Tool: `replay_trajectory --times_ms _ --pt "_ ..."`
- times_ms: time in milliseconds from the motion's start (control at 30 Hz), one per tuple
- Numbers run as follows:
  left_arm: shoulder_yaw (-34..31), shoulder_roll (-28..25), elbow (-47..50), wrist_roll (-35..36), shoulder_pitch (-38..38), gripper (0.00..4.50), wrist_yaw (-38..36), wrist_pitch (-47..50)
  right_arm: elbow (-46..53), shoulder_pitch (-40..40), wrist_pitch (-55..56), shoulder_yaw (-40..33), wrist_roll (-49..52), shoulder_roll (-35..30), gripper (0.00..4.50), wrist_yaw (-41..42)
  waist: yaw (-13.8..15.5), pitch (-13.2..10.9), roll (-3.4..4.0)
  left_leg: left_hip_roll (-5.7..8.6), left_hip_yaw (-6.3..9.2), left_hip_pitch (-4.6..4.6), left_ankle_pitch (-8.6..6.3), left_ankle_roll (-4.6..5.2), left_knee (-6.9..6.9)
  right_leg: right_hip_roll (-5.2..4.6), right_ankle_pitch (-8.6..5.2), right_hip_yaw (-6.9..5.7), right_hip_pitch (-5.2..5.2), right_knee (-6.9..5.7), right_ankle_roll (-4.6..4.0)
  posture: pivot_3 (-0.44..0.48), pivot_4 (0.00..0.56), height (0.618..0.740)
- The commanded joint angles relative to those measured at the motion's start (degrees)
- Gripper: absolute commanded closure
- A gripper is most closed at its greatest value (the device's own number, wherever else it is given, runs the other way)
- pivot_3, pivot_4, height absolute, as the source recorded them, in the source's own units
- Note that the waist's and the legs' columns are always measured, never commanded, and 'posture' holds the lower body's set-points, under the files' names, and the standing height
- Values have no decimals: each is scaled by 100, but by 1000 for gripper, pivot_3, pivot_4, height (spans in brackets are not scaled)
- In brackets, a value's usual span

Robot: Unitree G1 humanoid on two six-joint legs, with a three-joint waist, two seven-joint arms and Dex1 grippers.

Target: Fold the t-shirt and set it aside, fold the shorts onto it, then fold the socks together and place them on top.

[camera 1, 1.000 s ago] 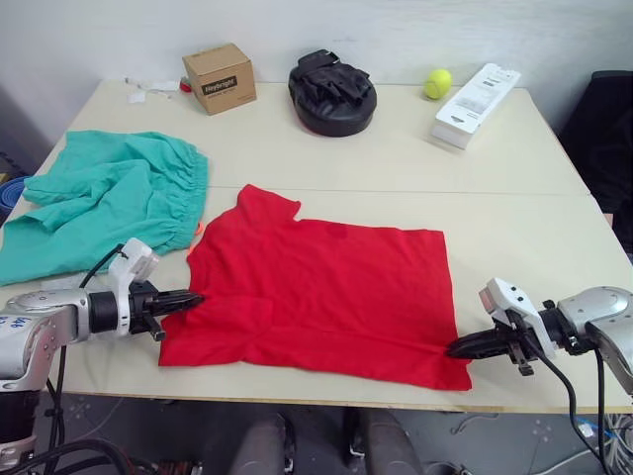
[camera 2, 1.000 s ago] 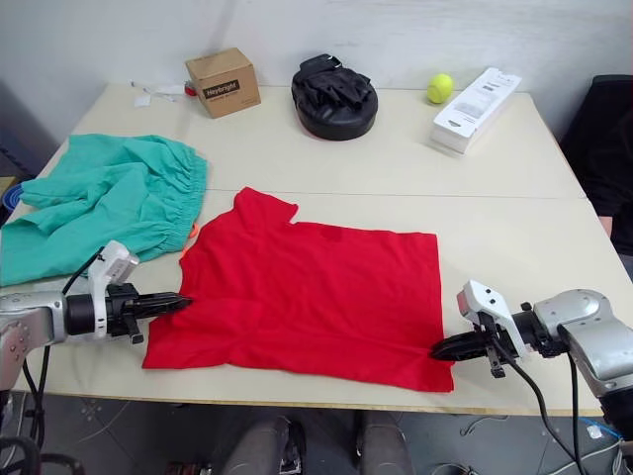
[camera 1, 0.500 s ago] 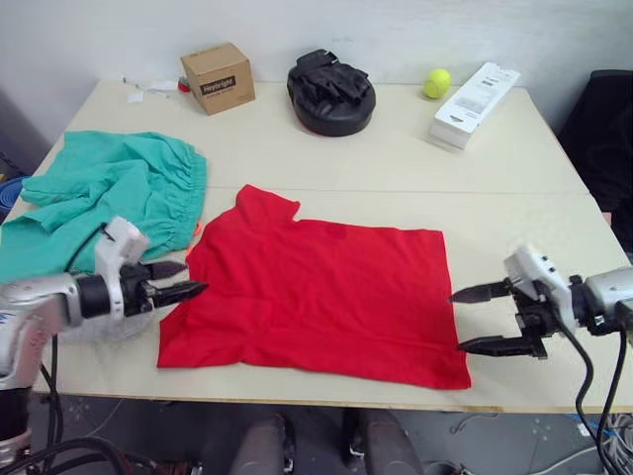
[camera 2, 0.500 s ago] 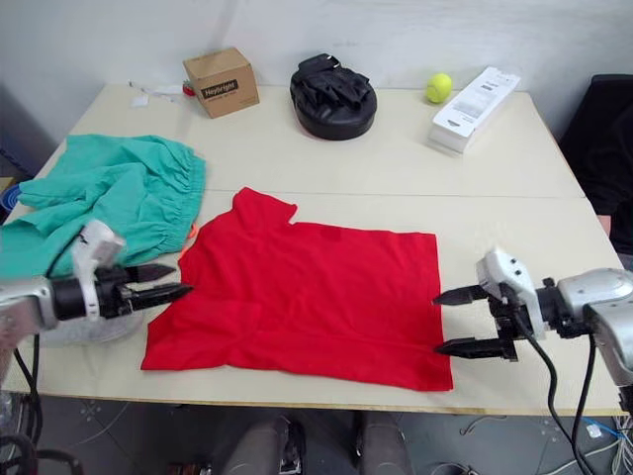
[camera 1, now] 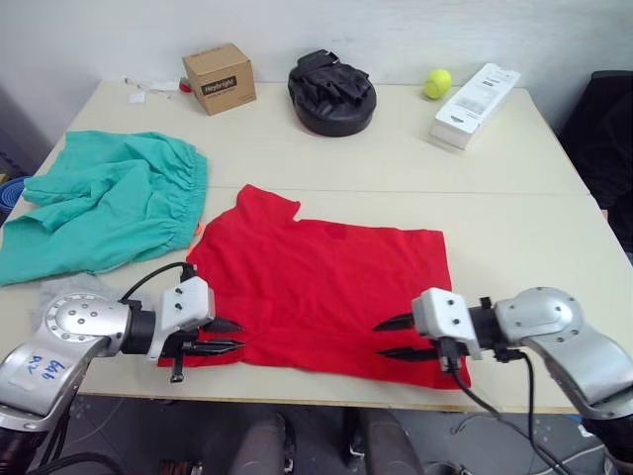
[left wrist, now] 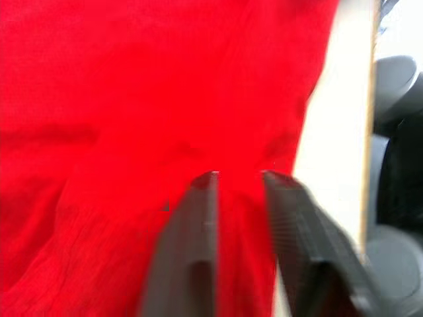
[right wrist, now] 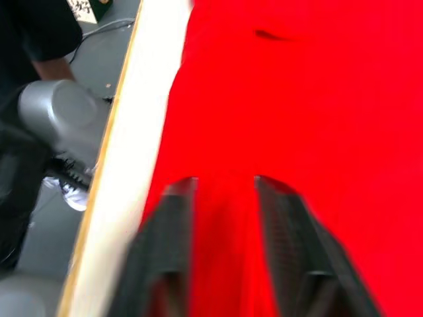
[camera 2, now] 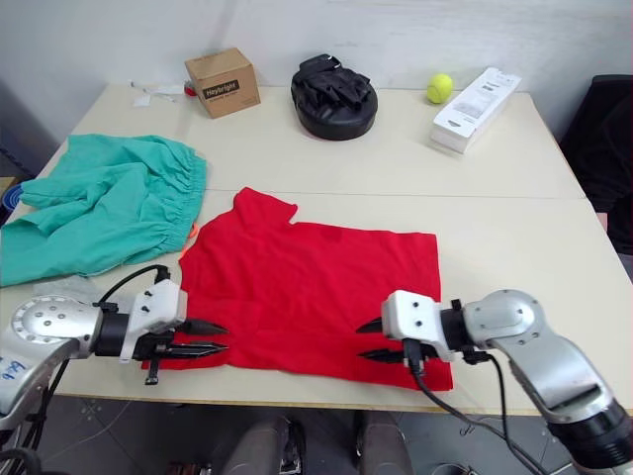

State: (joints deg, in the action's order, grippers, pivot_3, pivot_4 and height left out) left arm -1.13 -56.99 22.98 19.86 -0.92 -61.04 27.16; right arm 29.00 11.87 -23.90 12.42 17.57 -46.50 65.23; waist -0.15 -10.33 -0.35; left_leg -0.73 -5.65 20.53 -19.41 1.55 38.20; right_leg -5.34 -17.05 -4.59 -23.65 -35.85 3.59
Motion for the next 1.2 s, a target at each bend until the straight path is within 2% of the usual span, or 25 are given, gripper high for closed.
replay_trajectory --times_ms 33,333,467,600,800,900,1033,1200 --pt "131 75 -205 -308 80 4500 45 -414 3 134 23 292 -140 227 4486 -170 -3 0 0 0 0 2 0 1 0 0 0 0 -1 -1 0 0 150 740" --pt "403 106 -247 -629 137 4500 149 -409 -1030 325 1047 1041 -1175 398 4486 -177 -5 3 -3 0 0 -1 -2 11 1 -1 0 -1 2 -2 0 0 150 740" --pt "382 62 -291 -653 239 4500 108 -476 -1462 129 1739 1127 -1641 125 4486 -124 -7 7 -6 1 -2 -13 -1 11 1 -1 0 -2 13 -2 0 0 150 740" --pt "374 10 -463 -798 340 4500 108 -716 -1562 -264 2088 679 -1515 -441 4486 71 19 22 -10 2 -1 -18 -3 15 1 -2 0 -2 23 1 1 0 150 740" --pt "288 105 -847 -842 401 4500 257 -825 -1917 -1124 2703 -533 -897 -1498 4486 534 28 38 -17 2 3 -35 -6 21 -3 -5 0 -2 47 13 1 0 150 740" --pt "284 95 -945 -905 461 4500 276 -964 -2058 -1372 2820 -952 -686 -1780 4486 714 17 43 -11 1 7 -45 -7 22 -7 -5 0 -3 59 18 1 0 150 740" --pt "214 165 -834 -726 465 4500 277 -878 -1881 -975 2348 -1258 -25 -1609 4486 788 -2 44 16 0 9 -45 -6 21 -8 -5 0 -3 58 17 0 0 150 740" --pt "256 229 -703 -715 379 4500 258 -823 -1023 -243 1268 -863 624 -904 4486 571 15 48 40 -2 9 -32 0 14 -11 -4 -1 -2 31 2 -3 0 150 740"
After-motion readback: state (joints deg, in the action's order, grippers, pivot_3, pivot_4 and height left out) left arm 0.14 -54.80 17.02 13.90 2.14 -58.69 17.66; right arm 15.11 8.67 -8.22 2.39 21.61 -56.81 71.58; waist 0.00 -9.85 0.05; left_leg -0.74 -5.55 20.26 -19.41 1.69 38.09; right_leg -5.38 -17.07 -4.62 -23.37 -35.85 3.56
